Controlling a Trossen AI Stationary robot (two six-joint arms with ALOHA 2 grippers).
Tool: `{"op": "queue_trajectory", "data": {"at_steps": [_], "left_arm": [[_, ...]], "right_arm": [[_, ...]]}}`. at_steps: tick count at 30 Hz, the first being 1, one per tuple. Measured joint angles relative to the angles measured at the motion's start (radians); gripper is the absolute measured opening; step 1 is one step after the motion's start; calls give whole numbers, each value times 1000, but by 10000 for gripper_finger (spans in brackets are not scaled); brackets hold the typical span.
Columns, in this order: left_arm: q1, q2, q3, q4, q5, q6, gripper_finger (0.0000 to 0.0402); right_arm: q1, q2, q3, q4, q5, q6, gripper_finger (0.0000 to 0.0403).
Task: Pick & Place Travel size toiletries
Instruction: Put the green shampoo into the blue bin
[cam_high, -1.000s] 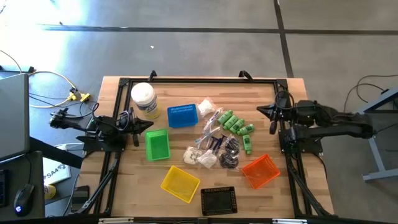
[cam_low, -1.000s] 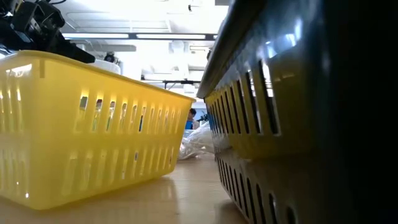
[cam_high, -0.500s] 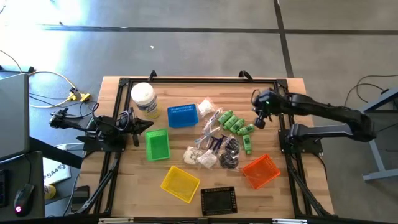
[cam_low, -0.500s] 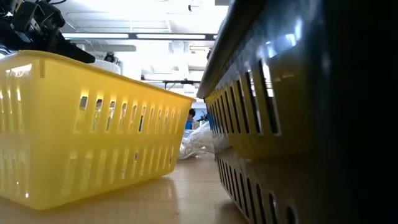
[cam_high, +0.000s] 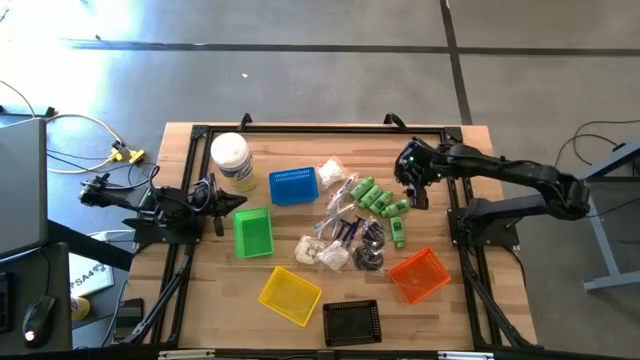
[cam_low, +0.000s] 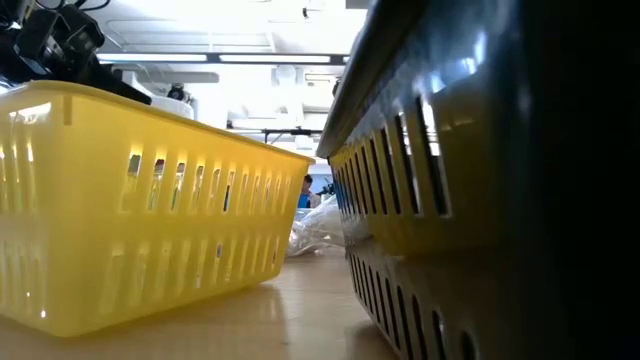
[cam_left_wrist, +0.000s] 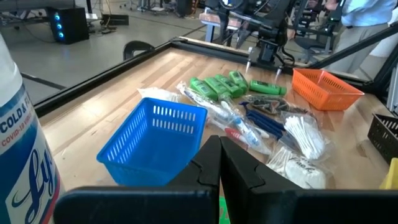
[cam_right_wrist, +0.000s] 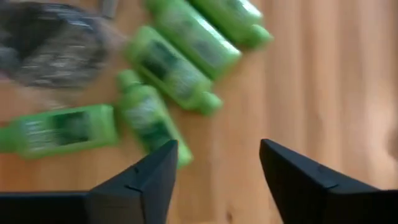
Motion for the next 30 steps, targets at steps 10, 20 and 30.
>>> {"op": "queue_trajectory", "data": {"at_steps": [10,20,30], "left_arm": [[0,0,0,0,3,0,0],[0,0,0,-10,29,0,0],[0,0,0,-10,29,0,0]], "right_arm": [[32,153,1,-4,-48,-2,247],[57,289,1,-19,-36,-44,247],[83,410,0,14,-20,-56,247]]}}
